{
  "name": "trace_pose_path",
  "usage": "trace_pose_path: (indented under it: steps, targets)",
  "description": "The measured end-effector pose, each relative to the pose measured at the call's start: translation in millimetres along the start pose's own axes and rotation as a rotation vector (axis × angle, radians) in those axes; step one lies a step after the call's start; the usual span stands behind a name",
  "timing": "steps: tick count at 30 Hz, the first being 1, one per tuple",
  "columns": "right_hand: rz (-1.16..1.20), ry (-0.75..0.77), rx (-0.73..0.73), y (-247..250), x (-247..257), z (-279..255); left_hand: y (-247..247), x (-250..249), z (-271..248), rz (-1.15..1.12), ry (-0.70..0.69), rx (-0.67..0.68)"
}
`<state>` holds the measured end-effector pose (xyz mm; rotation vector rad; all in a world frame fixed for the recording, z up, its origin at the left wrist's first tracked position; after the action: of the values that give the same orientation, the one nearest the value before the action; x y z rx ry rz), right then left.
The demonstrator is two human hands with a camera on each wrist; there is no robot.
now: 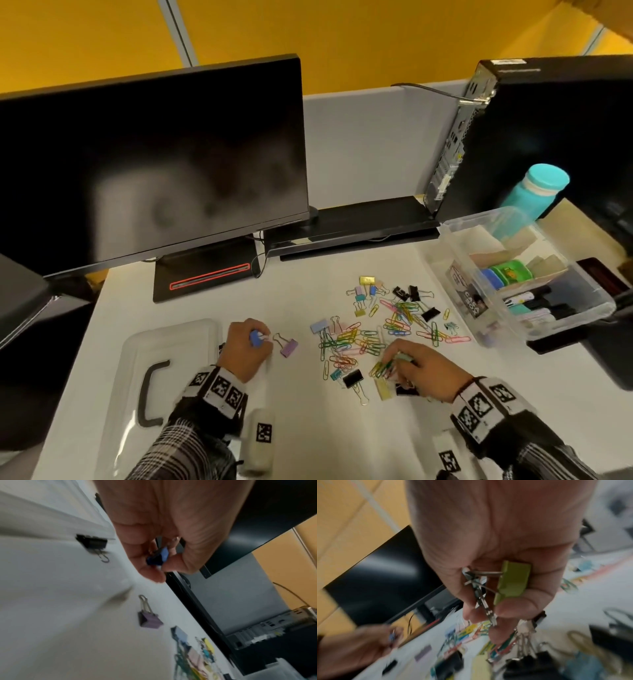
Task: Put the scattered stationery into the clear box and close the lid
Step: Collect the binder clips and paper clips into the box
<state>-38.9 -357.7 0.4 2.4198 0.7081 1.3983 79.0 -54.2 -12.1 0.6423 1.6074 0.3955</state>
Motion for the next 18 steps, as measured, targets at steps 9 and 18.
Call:
trace_pose_path:
  steps: [9, 18]
  targets:
    - [-0.745, 0.171, -0.012, -14.3, 6.7, -6.4, -10.2, -12.9, -1.2, 0.459, -0.163, 0.228]
    - [-0.923, 0.149, 0.043, -32.2, 0.2, -11.4, -27.3, -18.0, 4.1, 0.746, -0.394, 0.372]
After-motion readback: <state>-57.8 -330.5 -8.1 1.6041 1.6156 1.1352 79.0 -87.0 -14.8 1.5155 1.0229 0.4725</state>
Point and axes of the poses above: each hand's wrist, its own z-axis towards the middle knuckle, its own y-axis out of the back of the hand, x = y × z, the point moved 3 cm from there along z, towards the middle knuckle, and after that the axes turned 4 degrees about -x, right-handed, at the moved point
